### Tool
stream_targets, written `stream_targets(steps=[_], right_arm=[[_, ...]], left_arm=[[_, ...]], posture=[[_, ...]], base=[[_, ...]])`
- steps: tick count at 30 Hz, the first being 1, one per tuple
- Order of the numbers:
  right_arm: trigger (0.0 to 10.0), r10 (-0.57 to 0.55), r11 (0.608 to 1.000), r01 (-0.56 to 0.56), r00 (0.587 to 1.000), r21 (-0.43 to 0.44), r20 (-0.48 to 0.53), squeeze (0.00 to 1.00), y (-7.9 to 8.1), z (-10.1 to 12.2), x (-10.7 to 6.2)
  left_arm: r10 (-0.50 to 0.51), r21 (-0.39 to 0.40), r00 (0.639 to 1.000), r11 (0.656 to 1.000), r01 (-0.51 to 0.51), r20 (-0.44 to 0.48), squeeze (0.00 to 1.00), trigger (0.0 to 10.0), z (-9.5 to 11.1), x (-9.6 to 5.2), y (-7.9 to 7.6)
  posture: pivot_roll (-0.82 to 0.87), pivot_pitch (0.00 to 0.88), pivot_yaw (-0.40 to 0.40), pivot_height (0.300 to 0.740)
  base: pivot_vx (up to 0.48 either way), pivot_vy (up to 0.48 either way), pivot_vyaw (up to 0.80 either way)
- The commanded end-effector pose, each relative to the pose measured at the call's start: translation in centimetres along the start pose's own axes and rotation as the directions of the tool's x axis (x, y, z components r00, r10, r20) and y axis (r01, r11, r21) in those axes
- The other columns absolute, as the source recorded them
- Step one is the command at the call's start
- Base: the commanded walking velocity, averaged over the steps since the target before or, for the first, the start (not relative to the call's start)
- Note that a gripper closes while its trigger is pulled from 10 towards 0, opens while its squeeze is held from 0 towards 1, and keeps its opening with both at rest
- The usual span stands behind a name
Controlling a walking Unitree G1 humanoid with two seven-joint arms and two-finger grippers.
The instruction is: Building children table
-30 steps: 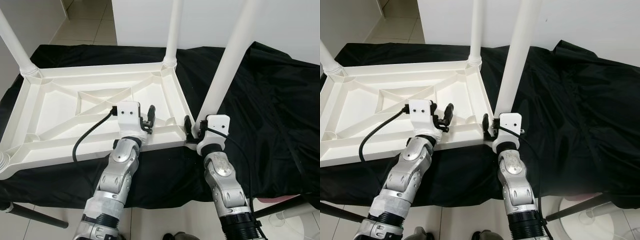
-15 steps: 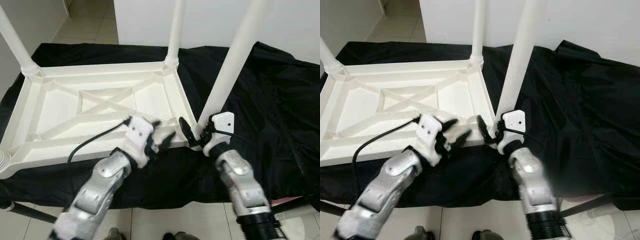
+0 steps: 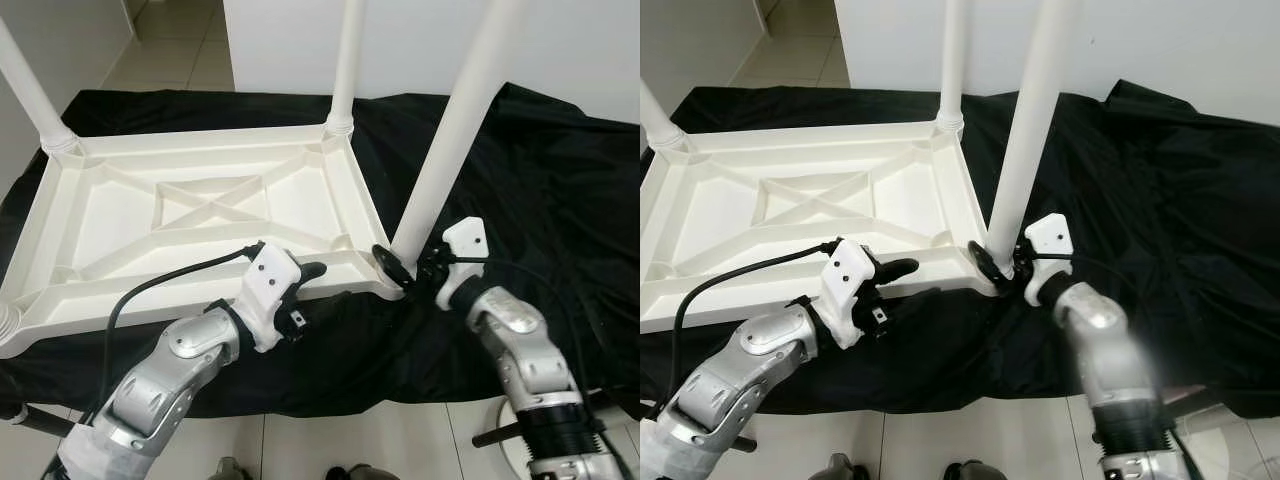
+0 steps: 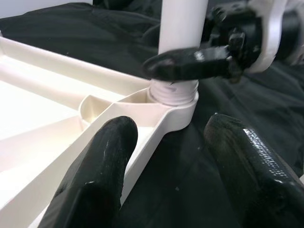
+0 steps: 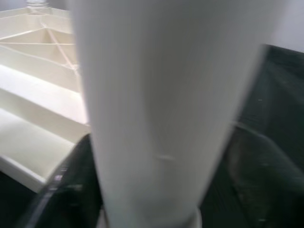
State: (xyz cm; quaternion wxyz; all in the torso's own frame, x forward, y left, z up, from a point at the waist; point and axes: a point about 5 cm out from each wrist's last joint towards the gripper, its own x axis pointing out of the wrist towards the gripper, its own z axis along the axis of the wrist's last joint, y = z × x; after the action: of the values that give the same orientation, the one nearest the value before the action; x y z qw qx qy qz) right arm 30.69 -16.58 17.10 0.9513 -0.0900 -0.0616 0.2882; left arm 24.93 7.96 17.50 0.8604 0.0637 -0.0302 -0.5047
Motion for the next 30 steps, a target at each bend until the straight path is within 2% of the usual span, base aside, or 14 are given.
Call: stream_targets(steps=[1,10,11,12,17,20,21,23,24,25,26,27,29,30], right_arm=[[0.0,0.014,1.0,-0.014,1.0,0.008,-0.02,0.0,-0.1,-0.6,0.0],[0.0,0.069,0.998,-0.069,0.997,0.015,-0.042,0.0,0.1,-1.4,-0.1],[2.8,0.065,0.998,-0.064,0.997,0.018,-0.046,0.0,0.2,-1.5,-0.2],[10.0,0.055,0.998,-0.054,0.997,0.033,-0.045,0.0,0.2,-1.6,-0.5],[10.0,-0.03,0.995,0.032,0.999,0.098,-0.025,0.0,0.7,-1.4,-1.1],[10.0,-0.162,0.979,0.166,0.986,0.119,-0.041,0.0,1.3,-1.1,-1.2],[10.0,-0.162,0.979,0.166,0.986,0.119,-0.041,0.0,1.3,-1.1,-1.2],[10.0,-0.263,0.953,0.269,0.963,0.135,-0.06,0.0,1.8,-1.2,-1.2],[10.0,-0.263,0.953,0.269,0.963,0.135,-0.06,0.0,1.8,-1.2,-1.2],[10.0,-0.311,0.939,0.318,0.947,0.131,-0.074,0.0,2.0,-1.3,-1.1],[10.0,-0.396,0.899,0.407,0.913,0.162,-0.098,0.0,2.5,-1.6,-1.1],[10.0,-0.396,0.899,0.407,0.913,0.162,-0.098,0.0,2.5,-1.6,-1.1],[10.0,-0.517,0.829,0.534,0.845,0.168,-0.135,0.0,3.3,-1.9,-1.1],[10.0,-0.517,0.829,0.534,0.845,0.168,-0.135,0.0,3.3,-1.9,-1.1]], left_arm=[[-0.141,0.001,0.99,0.99,0.141,-0.003,0.0,10.0,0.1,0.0,-0.9],[-0.165,-0.01,0.986,0.986,0.165,-0.024,0.0,10.0,0.1,-0.2,-1.1],[-0.167,-0.016,0.986,0.986,0.167,-0.026,0.0,10.0,0.1,-0.2,-1.2],[-0.17,-0.021,0.985,0.985,0.17,-0.028,0.0,10.0,0.0,-0.3,-1.4],[-0.176,-0.033,0.984,0.984,0.175,-0.031,0.0,10.0,-0.1,-0.4,-1.8],[-0.158,-0.052,0.987,0.986,0.157,-0.027,0.0,10.0,-0.2,-0.4,-1.5],[-0.158,-0.052,0.987,0.986,0.157,-0.027,0.0,10.0,-0.2,-0.4,-1.5],[-0.157,-0.066,0.987,0.986,0.155,-0.022,0.0,10.0,-0.1,-0.4,-1.6],[-0.157,-0.066,0.987,0.986,0.155,-0.022,0.0,10.0,-0.1,-0.4,-1.6],[-0.158,-0.072,0.987,0.985,0.156,-0.02,0.0,10.0,-0.1,-0.4,-1.7],[-0.158,-0.073,0.987,0.985,0.156,-0.019,0.0,10.0,-0.1,-0.4,-1.7],[-0.158,-0.073,0.987,0.985,0.156,-0.019,0.0,10.0,-0.1,-0.4,-1.7],[-0.153,-0.076,0.988,0.986,0.151,-0.02,0.0,10.0,-0.1,-0.4,-1.7],[-0.153,-0.076,0.988,0.986,0.151,-0.02,0.0,10.0,-0.1,-0.4,-1.7]], posture=[[-0.04,0.119,-0.027,0.74],[-0.04,0.111,-0.034,0.74],[-0.04,0.11,-0.036,0.74],[-0.04,0.108,-0.037,0.74],[-0.03,0.106,-0.046,0.74],[-0.04,0.108,-0.042,0.74],[-0.04,0.108,-0.042,0.74],[-0.04,0.115,-0.041,0.74],[-0.04,0.115,-0.041,0.74],[-0.04,0.116,-0.041,0.74],[-0.04,0.117,-0.04,0.74],[-0.04,0.117,-0.04,0.74],[-0.04,0.124,-0.037,0.74],[-0.04,0.124,-0.037,0.74]], base=[[0.0,0.0,0.0],[0.0,0.0,0.0],[0.0,0.0,0.0],[0.0,0.0,0.0],[0.0,0.0,0.0],[0.0,0.0,0.0],[0.0,0.0,0.0],[0.0,0.0,0.0],[0.0,0.0,0.0],[0.0,0.0,0.0],[0.0,0.0,0.0],[0.0,0.0,0.0],[0.0,0.0,0.0],[0.0,0.0,0.0]])
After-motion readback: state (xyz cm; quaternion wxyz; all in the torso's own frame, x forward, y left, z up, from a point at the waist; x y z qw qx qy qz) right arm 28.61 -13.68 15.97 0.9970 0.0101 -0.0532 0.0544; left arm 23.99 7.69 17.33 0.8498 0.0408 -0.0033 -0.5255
